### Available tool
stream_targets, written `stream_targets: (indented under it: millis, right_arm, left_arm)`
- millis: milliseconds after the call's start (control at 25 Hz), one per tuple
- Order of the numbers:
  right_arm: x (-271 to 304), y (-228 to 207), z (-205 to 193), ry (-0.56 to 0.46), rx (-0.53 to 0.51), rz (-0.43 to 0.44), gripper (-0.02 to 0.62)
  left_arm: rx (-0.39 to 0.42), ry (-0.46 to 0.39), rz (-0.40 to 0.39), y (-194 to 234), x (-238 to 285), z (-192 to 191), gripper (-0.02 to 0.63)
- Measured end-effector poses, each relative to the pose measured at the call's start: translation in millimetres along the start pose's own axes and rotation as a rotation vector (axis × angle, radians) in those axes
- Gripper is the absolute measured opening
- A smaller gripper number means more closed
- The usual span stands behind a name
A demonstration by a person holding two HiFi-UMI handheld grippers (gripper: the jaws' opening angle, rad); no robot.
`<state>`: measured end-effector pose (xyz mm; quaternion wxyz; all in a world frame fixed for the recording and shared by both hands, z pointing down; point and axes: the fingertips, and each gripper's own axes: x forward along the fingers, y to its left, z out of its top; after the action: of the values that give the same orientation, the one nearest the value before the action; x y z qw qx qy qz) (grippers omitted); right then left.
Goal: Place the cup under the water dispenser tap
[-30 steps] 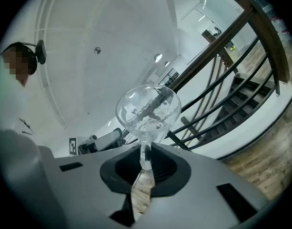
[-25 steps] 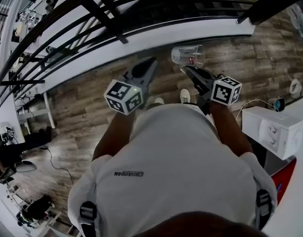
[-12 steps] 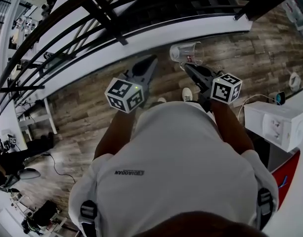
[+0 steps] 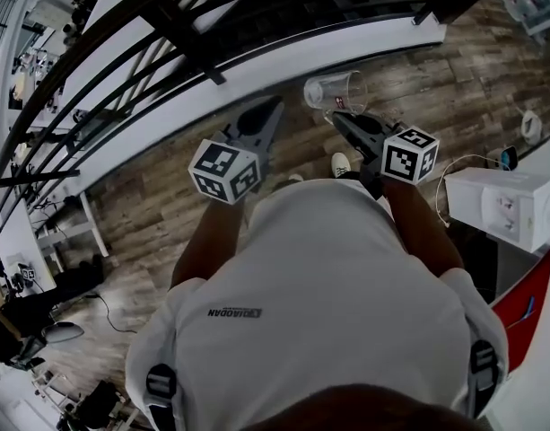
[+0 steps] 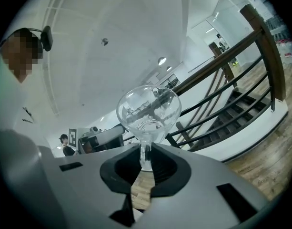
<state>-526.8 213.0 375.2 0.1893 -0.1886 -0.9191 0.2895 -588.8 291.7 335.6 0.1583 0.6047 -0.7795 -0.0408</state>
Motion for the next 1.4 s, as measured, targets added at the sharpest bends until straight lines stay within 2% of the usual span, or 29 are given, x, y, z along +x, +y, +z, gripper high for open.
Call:
stream_targets:
  millis: [200,400,600,840,1400]
  right_arm:
    - [-2.4,9.8,-9.4,-0.021,0.007,-0.027,0.043]
    - [-33.2,8.9,-20.4,-0.056,0.019,-0.047,0.043]
    - [-35.0,10.0,-19.9,-0.067,0.029,-0.075,0.043]
    - [-57.5,7.7,-20.6,-0.102,0.027,-0.111,0.043]
    - [-180.3,-4.0,-49.9,-0.160,0.043,-0.204,0.043]
  left_arm:
    - [0.016,-0.004,-0.044,-8.0,-8.3,-0.8,-0.003]
    - [0.026,0.011,-0.079,-36.4,-0.4,-14.0,-0.003]
    - [0.027,0.025,-0.106,-33.9,2.9,-12.6,-0.003]
    - [0.045,0.030,-0.153,-50.5,17.1,-13.0,-0.003]
    - [0.071,0.036,-0.295,-172.3,60.2,-28.1,-0.003]
